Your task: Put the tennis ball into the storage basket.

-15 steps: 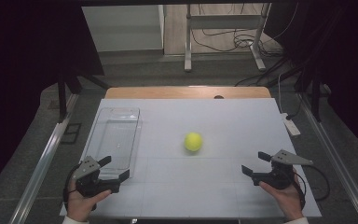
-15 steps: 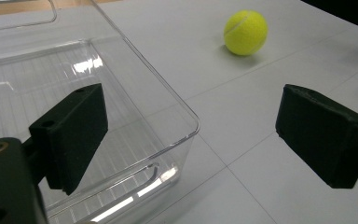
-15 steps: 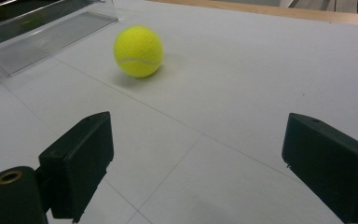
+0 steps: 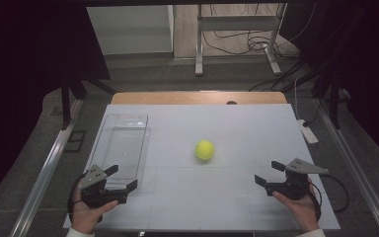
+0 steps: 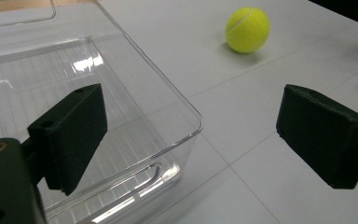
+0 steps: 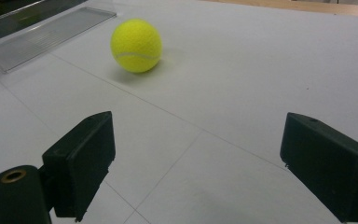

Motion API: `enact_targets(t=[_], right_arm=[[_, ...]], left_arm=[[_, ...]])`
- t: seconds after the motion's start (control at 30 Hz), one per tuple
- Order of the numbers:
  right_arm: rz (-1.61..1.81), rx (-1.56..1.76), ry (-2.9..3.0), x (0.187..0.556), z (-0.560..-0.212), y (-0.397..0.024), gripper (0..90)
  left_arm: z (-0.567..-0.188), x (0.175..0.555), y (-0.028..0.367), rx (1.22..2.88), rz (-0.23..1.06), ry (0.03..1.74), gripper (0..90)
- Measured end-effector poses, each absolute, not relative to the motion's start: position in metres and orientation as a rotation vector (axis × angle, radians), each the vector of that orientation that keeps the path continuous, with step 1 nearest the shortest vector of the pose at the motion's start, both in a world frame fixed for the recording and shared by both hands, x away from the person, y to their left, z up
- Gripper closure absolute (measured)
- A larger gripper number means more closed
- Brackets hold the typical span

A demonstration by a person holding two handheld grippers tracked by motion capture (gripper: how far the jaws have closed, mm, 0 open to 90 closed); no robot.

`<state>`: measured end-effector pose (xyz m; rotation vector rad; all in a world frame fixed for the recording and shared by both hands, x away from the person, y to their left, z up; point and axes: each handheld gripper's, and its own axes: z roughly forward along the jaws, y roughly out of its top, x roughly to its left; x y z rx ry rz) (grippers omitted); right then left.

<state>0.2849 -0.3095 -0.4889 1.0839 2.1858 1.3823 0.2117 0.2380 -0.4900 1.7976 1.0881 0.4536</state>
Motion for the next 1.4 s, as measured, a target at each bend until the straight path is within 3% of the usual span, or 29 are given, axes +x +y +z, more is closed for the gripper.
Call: enact_targets(t=[1.4], right_arm=[[1.376,1.095,2.186,0.287,-0.495,-0.309,10.5]], left_arm=[[-0.475,0.222,0.221,1.821,0.434,1.042,9.3]])
